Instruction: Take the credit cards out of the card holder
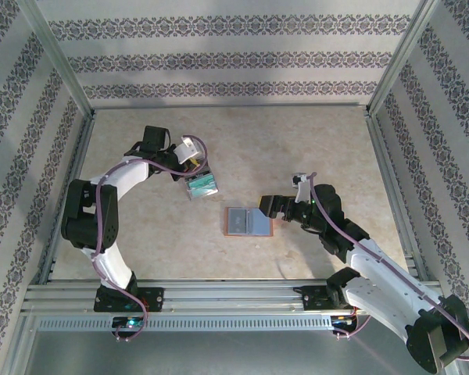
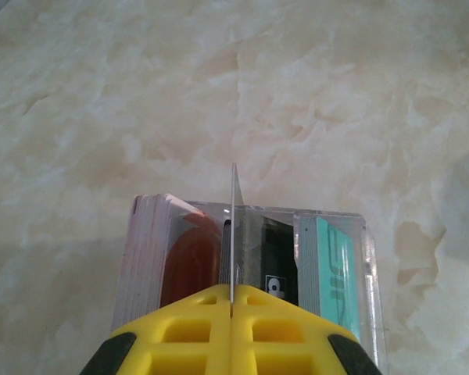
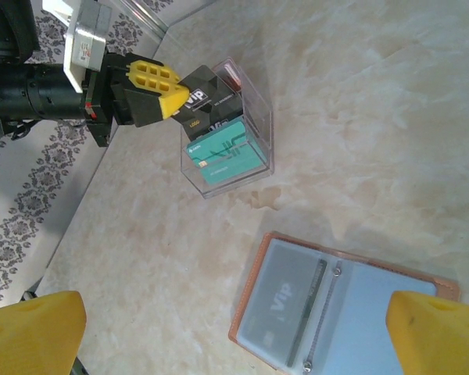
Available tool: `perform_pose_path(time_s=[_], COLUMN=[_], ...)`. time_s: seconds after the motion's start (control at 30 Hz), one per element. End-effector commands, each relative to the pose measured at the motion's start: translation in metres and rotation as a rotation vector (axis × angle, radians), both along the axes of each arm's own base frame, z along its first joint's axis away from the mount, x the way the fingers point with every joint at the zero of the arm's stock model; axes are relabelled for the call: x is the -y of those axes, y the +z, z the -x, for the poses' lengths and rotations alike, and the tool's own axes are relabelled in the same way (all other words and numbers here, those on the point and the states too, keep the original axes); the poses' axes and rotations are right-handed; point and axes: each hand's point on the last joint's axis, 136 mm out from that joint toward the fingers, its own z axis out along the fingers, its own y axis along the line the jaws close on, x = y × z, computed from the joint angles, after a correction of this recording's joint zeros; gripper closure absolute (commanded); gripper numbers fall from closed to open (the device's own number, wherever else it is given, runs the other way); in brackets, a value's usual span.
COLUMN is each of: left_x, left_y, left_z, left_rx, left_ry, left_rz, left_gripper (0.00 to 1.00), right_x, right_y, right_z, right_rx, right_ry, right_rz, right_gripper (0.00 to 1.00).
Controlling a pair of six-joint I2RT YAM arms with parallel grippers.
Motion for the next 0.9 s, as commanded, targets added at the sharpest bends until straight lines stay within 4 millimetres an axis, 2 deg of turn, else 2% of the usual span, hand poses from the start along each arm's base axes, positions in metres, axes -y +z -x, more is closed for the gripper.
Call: perform_pose_path(time_s=[0.0,0.27,0.33,0.4,0.6,0.73,0.87], left_x=[-0.002,-0.005,-0.006,-0.007,-0.007,-0.005,0.000], left_y=[-0.005,-0.016,-0.019,-0.021,-0.021,-0.010,0.018], left_z=[0.000,0.001,0.001,0.002,0.004,0.004,0.007], left_rx=[-0.013,-0.038,-0.051,-0.067,-0.082,-0.082,-0.057], left_ry=[-0.028,-0.015,-0.008,-0.002,0.005,0.007,0.019], left_rz=[-0.003,-0.020,-0.031,-0.034,-0.036,-0.011,0.042], left_gripper=[1.00,1.00,0.95,0.84,0.82,0.81,0.75], right_x=[0.001,0.000,0.000,0.000,-0.001,-0.002,-0.007], right_y=[0.015,0.017,0.017,0.015,0.008,-0.001,-0.016], right_z=[-0.004,-0.005,-0.005,-0.005,-0.004,-0.005,-0.004], right_rx=[0.020,0.024,0.022,0.017,-0.002,-0.031,-0.077], right_ry=[-0.022,-0.020,-0.021,-0.021,-0.038,-0.053,-0.064], right_rz=[-0.014,-0.009,-0.006,0.005,0.078,0.183,0.336], right_gripper=[0.02,0.02,0.02,0.02,0.08,0.13,0.16])
